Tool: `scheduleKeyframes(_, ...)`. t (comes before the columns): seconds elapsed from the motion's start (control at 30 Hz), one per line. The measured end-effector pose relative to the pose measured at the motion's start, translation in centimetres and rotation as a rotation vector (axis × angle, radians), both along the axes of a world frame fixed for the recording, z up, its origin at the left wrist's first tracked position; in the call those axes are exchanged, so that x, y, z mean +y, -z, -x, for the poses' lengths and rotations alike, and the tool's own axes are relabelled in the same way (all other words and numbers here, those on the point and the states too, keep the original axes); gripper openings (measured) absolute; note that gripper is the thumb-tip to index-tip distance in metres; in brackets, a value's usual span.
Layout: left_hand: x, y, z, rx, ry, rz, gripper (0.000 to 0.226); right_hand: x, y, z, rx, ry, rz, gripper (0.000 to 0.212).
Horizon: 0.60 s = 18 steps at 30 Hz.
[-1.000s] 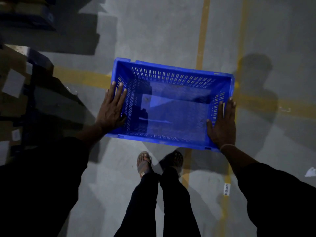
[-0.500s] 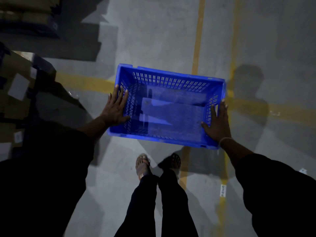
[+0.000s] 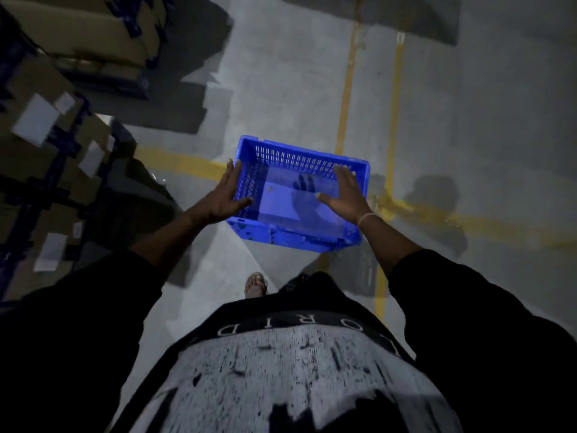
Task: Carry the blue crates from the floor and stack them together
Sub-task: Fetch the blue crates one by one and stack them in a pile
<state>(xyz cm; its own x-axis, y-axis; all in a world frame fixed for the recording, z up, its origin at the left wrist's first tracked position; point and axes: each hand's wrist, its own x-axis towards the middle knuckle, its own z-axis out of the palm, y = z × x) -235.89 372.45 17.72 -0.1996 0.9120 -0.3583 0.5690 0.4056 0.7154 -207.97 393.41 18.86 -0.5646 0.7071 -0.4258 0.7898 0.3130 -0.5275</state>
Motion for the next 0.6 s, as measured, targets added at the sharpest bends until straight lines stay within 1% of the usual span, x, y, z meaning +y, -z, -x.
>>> scheduleKeyframes(0.07,-1.5,-1.0,-0.4,0.010,-0.066,-0.027,0.111,-0.4,-1.1,0.8,0.067,-0.037,-0.015,0.094)
scheduleKeyframes(0.2,-4.7,-2.6,-1.4,-0.031,-0.293,-0.077,0.115,0.1,-2.2,2.6,0.122,-0.106,0.011,0.095)
scheduleKeyframes(0.3,-7.2,-3.1,-2.9,-0.019,-0.457,-0.122,0.108,1.0,-3.3,4.0,0.166,-0.205,0.010,0.093)
scheduleKeyframes(0.47,-10.9,-4.9,-8.5,0.121,-0.704,-0.148,0.099,0.4,-5.7,6.2,0.246,-0.405,0.017,0.092)
scheduleKeyframes(0.53,-12.2,-5.7,-11.3,0.128,-0.790,-0.163,0.098,-0.3,-6.2,6.9,0.273,-0.488,0.024,0.094)
scheduleKeyframes(0.6,-14.1,-6.4,-14.3,0.092,-0.894,-0.180,0.099,-1.5,-6.5,7.5,0.293,-0.569,0.056,0.094)
